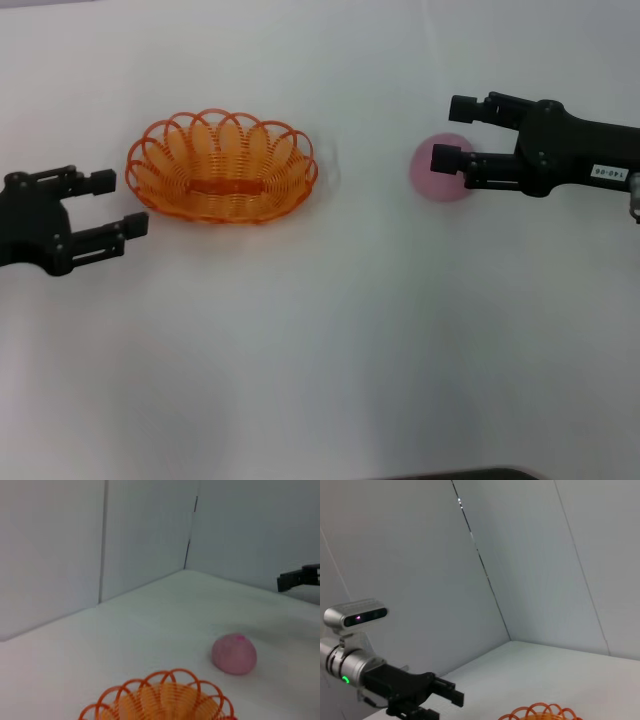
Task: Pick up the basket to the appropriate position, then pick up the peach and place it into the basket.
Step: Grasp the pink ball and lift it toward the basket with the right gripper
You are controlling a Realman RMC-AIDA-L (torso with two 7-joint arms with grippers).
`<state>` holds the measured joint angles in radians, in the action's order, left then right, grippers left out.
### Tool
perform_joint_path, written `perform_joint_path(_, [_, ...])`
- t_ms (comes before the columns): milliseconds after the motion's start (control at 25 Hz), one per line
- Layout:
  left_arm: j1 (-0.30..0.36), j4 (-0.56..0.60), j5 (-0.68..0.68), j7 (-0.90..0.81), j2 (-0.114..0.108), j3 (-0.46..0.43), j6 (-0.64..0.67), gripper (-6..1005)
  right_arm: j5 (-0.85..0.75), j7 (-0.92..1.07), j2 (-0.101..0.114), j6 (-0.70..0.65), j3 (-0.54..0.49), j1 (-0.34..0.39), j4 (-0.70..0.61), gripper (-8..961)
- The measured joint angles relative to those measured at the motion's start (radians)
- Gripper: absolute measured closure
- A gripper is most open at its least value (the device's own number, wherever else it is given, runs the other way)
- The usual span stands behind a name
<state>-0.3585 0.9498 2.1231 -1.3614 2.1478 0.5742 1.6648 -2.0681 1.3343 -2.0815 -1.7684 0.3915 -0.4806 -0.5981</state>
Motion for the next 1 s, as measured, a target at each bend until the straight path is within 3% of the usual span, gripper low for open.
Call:
perform_joint_path(360, [0.028,0.004,0.005,0.003,0.0,-0.077,0.05,271,-0.004,0.006,0.003,0.03,0.007,-0.019,0.0,37])
perform_joint_path(1000, [0.053,0.004,0.005,-0.001,0.004,-0.084,0.08,122,-0.006,0.015,0.009,0.032,0.009,-0.023,-0.005,37])
